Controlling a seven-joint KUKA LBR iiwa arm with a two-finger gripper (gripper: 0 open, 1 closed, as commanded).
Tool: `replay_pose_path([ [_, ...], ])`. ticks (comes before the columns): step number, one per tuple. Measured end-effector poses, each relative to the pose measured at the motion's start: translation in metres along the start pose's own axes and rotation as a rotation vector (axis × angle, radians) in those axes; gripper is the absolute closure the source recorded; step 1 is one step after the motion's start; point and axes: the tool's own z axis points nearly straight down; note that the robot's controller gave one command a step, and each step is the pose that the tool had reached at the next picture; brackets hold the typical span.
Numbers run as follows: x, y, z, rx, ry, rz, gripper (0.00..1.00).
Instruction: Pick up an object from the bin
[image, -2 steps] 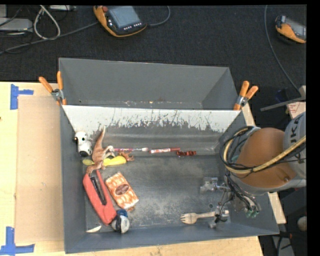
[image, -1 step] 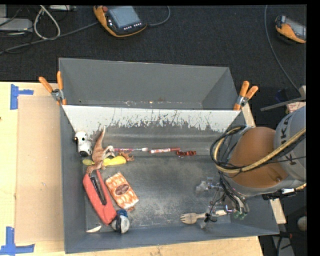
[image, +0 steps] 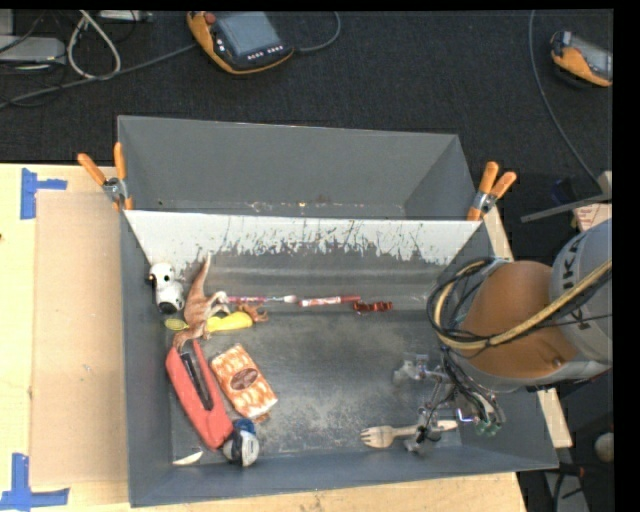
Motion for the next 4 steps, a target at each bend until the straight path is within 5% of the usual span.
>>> replay_pose_path([
  [1, -0.003, -0.009, 0.001, -0.006, 0.016, 0.085, 1.0],
  [2, -0.003, -0.008, 0.001, -0.006, 0.016, 0.083, 1.0],
  [4, -0.001, -0.009, -0.07, -0.007, 0.027, 0.08, 1.0],
])
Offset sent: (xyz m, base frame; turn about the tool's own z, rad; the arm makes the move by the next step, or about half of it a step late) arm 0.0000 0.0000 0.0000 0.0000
